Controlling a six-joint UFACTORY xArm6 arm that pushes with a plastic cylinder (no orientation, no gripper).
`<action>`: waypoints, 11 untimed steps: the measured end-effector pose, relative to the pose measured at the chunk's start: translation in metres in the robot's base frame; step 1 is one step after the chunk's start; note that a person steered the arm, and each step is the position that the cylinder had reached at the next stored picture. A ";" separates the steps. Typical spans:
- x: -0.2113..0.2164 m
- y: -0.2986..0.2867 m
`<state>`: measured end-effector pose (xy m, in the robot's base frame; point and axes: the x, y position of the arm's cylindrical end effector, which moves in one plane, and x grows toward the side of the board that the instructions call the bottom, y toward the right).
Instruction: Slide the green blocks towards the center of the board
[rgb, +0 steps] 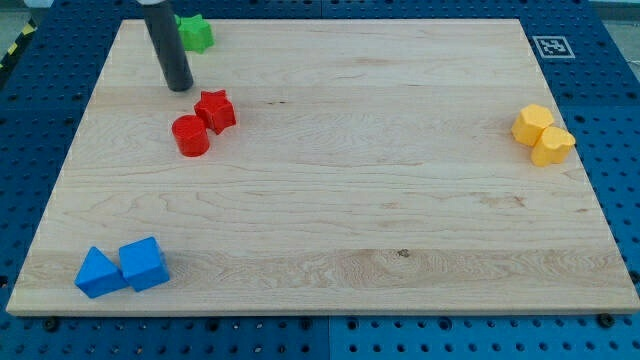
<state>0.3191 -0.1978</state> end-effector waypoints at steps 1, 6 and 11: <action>-0.032 -0.036; -0.102 -0.023; -0.084 0.011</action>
<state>0.2352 -0.1872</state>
